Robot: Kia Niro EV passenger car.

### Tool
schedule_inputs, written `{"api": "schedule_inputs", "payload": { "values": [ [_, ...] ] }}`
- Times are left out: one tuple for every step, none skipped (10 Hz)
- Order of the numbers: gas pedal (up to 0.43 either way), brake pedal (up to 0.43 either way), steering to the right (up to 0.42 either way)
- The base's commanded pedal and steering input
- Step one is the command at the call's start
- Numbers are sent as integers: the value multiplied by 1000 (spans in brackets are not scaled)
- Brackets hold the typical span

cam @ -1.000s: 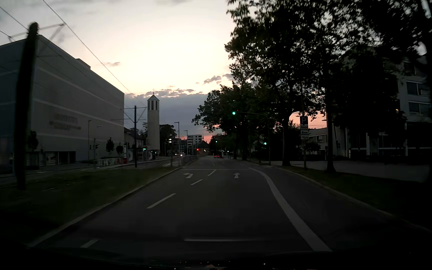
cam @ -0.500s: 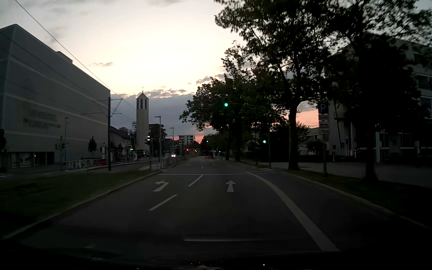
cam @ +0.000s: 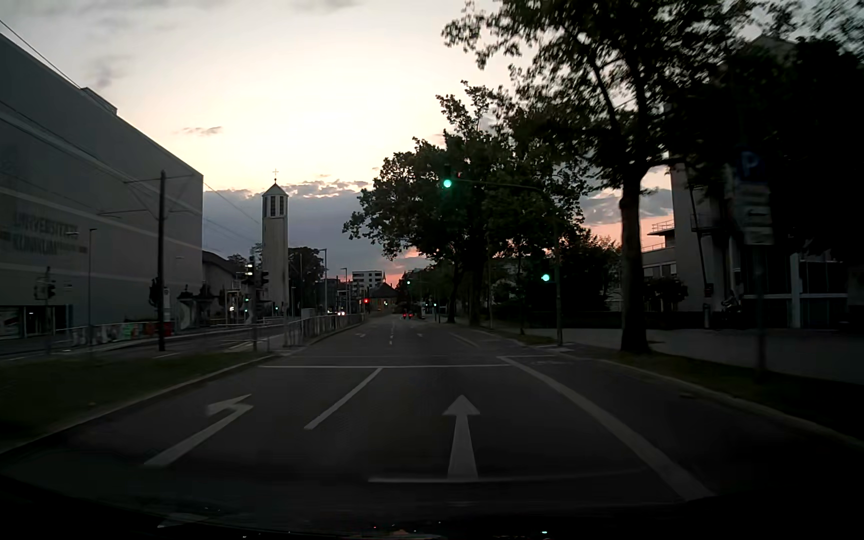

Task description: Follow the waypoints while adhering to traffic rules and regulations

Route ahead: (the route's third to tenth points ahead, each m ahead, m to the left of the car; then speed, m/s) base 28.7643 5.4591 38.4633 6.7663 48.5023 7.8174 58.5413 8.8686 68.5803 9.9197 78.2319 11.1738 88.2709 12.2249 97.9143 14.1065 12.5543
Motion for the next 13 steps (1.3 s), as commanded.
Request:
{"api": "schedule_inputs", "payload": {
  "values": [
    [98,0,-6],
    [98,0,-8],
    [98,0,-12],
    [98,0,-15],
    [98,0,-15],
    [98,0,-15],
    [98,0,-15],
    [98,0,-16],
    [98,0,-18],
    [98,0,-18],
    [98,0,-19],
    [98,0,-18],
    [98,0,-18]
  ]
}}
